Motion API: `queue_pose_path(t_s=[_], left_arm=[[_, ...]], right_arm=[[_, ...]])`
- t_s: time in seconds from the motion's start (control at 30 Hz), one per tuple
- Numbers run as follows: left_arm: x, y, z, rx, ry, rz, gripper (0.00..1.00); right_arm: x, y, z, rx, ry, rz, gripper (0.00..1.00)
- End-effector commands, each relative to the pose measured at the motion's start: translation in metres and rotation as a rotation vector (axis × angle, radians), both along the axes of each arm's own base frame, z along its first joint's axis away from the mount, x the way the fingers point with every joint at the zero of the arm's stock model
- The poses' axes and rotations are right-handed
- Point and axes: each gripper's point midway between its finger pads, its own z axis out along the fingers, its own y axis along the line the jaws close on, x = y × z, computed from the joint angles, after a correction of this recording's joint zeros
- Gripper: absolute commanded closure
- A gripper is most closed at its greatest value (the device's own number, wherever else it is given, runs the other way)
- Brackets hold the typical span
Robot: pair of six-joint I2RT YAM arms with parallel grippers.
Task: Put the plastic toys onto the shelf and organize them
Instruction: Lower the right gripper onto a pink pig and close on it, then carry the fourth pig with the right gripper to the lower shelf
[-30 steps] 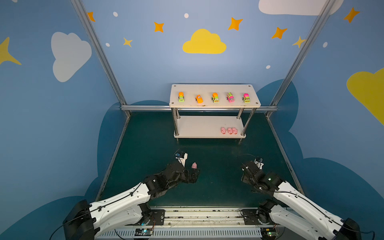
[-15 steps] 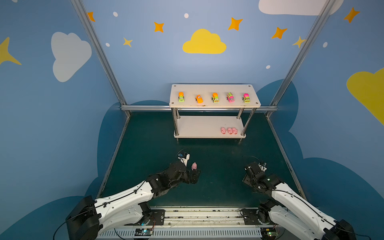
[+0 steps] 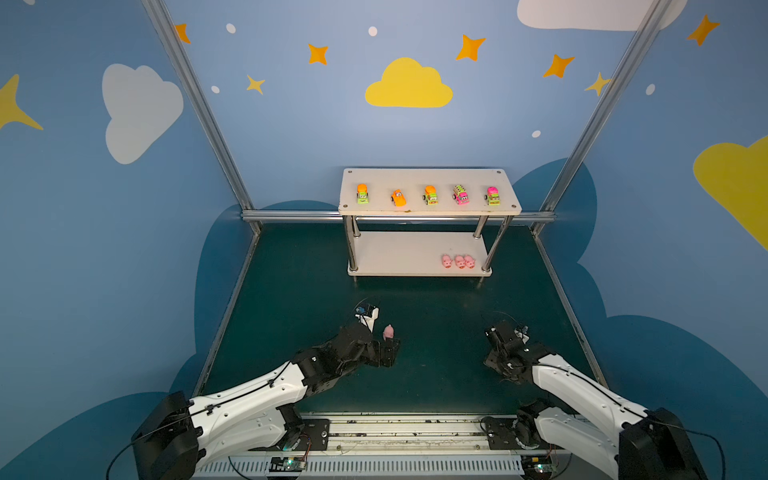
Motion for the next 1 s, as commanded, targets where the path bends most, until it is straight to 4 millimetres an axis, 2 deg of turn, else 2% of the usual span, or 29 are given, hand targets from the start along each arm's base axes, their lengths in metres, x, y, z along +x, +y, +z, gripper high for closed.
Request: queue_pose_path(t_s=[0.0,0.1,0.37,0.53,0.97], left_arm=[[0.005,0.001,0.010,0.009,-0.024,0.007,0.00],[0.005,0.002,0.009,0.012,-0.025,0.009,0.00],[0.003,0.008,0.010,0.011,-0.026,0.022,0.00],[0.001,0.017,0.013,0.006,-0.038,0.047,0.00],[-0.002,0.036,0.015,0.007,-0.066,0.099,0.00]], right_arm=[[0.007,0.002,0.005,0.021,-0.023,-0.014,0.39],[0.006,0.002,0.003,0.032,-0.011,-0.019,0.43],[0.008,0.007,-0.001,0.059,0.014,-0.004,0.61],[0.010,0.011,-0.003,0.071,0.025,0.017,0.68],[0.017,0.026,0.001,0.095,0.016,0.104,0.73]])
